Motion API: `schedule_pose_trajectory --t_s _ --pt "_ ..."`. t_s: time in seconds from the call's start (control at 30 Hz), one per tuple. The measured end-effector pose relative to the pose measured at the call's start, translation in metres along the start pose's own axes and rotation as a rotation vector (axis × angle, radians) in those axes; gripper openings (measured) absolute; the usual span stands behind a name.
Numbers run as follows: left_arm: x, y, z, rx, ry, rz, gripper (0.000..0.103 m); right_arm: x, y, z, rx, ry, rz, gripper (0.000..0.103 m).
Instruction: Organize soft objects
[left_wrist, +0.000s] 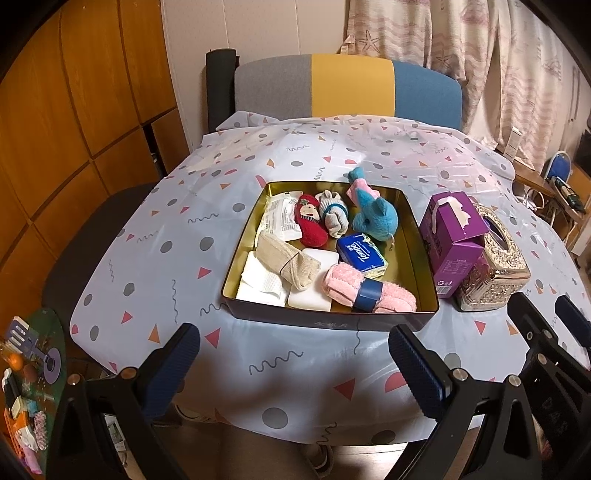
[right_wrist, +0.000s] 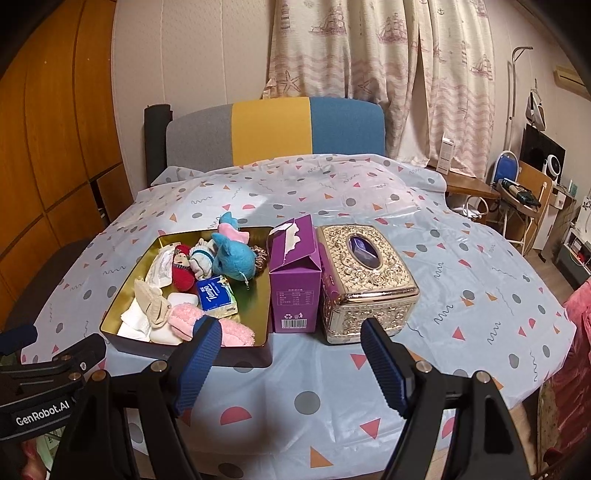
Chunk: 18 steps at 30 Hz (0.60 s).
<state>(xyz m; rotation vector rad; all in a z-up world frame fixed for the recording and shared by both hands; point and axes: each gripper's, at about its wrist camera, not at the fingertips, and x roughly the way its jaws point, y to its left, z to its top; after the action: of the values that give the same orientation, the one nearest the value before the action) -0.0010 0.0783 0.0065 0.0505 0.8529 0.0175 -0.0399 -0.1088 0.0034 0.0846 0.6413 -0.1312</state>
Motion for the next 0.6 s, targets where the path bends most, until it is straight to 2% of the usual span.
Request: schedule_pose_trajectory --t_s 0.6 --pt "0.0005 -0.0019 -0.0021 0.002 0.006 -0.009 0.103 0.0040 0.0015 0.0023 0.005 0.012 0.004 0.079"
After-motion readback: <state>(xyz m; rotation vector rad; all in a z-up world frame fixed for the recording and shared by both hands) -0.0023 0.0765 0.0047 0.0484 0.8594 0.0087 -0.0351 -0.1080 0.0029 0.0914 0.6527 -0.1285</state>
